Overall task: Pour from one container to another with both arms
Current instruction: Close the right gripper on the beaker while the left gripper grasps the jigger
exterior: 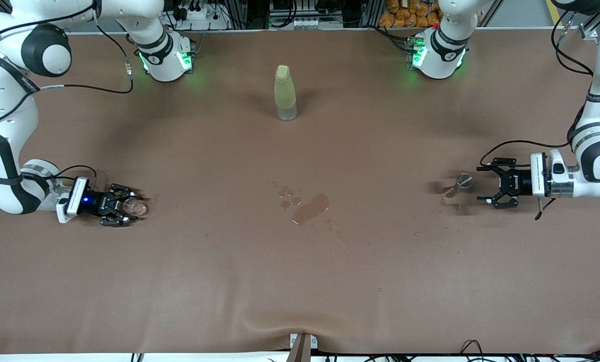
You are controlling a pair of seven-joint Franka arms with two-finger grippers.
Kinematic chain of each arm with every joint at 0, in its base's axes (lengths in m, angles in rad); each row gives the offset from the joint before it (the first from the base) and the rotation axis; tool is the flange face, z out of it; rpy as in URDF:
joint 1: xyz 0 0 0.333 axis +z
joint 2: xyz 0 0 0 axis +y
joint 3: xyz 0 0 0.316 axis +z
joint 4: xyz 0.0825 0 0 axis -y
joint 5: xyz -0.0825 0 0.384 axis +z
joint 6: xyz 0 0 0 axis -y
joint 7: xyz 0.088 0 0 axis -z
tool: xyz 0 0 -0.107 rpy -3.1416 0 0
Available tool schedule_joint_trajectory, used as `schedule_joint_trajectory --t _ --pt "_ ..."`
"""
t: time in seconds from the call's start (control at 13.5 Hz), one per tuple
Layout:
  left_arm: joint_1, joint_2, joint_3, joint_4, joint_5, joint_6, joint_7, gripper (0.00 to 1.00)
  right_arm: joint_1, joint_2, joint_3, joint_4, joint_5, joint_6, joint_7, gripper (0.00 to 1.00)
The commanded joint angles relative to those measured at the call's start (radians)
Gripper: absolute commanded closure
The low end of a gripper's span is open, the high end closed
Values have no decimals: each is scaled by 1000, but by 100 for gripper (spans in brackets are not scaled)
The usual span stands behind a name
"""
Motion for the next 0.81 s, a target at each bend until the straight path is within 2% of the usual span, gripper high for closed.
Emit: schedule_joint_trajectory --t 0.0,0.07,0.3,0.44,0.52,0.59,0.67,0.74 --pt "27 56 -13 0 -57 -3 36 0 3 14 -2 19 19 -5 -8 50" --pt "27 72 -13 -2 -70 -8 36 0 3 14 -2 20 19 -5 -8 57" --pt "27 132 -19 0 -122 -9 40 0 8 13 -2 31 19 -6 6 61" --pt "20 144 -21 -3 -145 -9 68 0 8 8 -2 40 19 -6 9 80" --pt "19 144 -21 -5 -151 -9 71 0 8 5 -2 42 19 -5 9 82" --pt "19 144 -21 -5 -154 -9 71 0 9 2 0 43 22 -6 12 90" --pt "17 144 -22 -5 -154 -9 71 7 21 -13 0 43 25 -8 36 98" --pt "17 144 -24 -3 -162 -9 71 14 40 -31 3 43 25 -11 71 100"
